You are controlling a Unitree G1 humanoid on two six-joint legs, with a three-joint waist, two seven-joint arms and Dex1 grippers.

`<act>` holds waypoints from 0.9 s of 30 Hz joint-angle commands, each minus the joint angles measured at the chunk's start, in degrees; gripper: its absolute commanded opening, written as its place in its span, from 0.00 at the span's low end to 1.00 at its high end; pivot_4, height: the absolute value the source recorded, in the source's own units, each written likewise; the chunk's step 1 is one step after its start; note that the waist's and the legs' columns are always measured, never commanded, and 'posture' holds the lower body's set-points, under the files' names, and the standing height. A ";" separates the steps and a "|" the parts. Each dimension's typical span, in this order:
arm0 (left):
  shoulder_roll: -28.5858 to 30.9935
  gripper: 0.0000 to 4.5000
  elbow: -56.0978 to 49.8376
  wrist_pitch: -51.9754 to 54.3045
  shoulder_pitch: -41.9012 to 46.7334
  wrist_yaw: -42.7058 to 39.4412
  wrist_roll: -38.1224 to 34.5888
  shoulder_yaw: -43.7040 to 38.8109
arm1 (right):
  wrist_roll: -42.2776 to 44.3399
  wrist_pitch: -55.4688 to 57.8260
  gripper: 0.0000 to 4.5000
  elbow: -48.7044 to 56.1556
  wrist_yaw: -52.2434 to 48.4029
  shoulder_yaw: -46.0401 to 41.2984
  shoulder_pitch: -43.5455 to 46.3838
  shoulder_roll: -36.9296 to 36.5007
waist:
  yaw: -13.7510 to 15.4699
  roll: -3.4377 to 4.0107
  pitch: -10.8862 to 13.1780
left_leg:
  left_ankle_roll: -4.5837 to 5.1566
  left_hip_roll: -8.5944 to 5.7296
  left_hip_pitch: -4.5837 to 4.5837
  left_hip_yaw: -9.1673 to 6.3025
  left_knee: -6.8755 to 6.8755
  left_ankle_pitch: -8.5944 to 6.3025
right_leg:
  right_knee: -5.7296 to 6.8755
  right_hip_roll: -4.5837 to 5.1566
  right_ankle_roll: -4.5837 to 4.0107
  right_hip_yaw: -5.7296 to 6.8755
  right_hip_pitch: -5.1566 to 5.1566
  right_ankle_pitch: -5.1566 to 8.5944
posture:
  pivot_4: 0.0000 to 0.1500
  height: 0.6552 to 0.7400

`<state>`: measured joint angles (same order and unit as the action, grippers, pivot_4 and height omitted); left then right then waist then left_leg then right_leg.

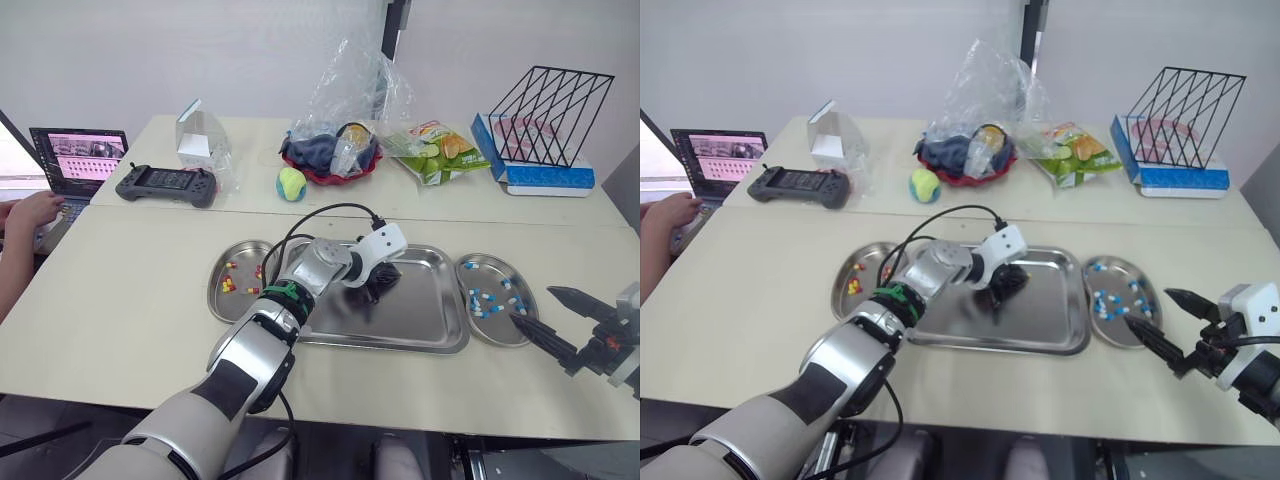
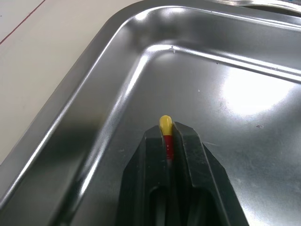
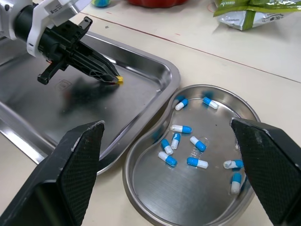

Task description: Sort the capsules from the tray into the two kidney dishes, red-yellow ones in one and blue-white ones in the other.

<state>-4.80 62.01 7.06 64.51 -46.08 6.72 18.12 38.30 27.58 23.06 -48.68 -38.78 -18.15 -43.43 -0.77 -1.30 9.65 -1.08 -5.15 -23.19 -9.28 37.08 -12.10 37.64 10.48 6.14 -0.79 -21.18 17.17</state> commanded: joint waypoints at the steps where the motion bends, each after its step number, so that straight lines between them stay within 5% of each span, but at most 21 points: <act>1: -0.18 0.00 1.00 0.21 0.30 -0.08 1.24 0.12 | 0.07 -1.29 1.00 0.77 0.09 -0.66 0.57 0.17 | 0.00 0.00 0.00 | 0.00 0.00 0.00 0.00 0.00 0.00 | 0.00 0.00 0.00 0.00 0.00 0.00 | 1.00 0.99; 10: 6.38 0.00 -11.09 5.72 -0.23 -6.21 -3.32 -4.92 | 2.20 0.07 1.00 0.82 -1.25 0.98 2.60 -0.33 | -0.74 0.03 -0.01 | 0.00 0.03 -0.03 -0.01 -0.03 0.00 | 0.07 -0.02 0.00 0.00 -0.09 0.00 | 1.00 0.99; 14: 19.36 0.00 -30.40 17.82 -3.95 -15.38 -11.08 -11.26 | 4.86 2.73 1.00 0.92 -3.24 5.03 7.06 -2.43 | -2.07 0.06 -0.03 | -0.01 0.05 -0.03 -0.03 -0.05 0.01 | 0.14 -0.02 -0.01 -0.02 -0.14 0.00 | 1.00 0.99; 19: 38.80 0.00 -38.76 20.33 -10.24 -27.18 -15.80 -15.91 | 4.24 3.75 1.00 -2.68 -5.65 8.89 11.95 -4.97 | -3.08 0.14 -0.08 | -0.02 0.08 0.08 -0.10 -0.09 0.01 | 0.25 -0.05 0.00 0.01 -0.14 0.00 | 1.00 0.99; 27: 51.72 0.00 -41.69 21.32 -19.16 -30.29 -19.65 -21.16 | 3.15 3.84 1.00 -8.95 -9.76 15.65 19.97 -7.11 | -1.70 0.10 -0.05 | -0.03 0.01 0.00 -0.23 0.08 0.02 | 0.20 -0.03 -0.01 0.05 -0.09 0.00 | 1.00 0.99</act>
<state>45.95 23.14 28.11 45.71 -75.40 -11.00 -1.24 41.56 31.15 14.71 -57.39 -23.18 0.94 -49.61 -2.47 -1.20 9.60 -1.12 -5.14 -23.18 -9.51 37.13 -12.08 37.86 10.44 6.13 -0.75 -21.27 17.17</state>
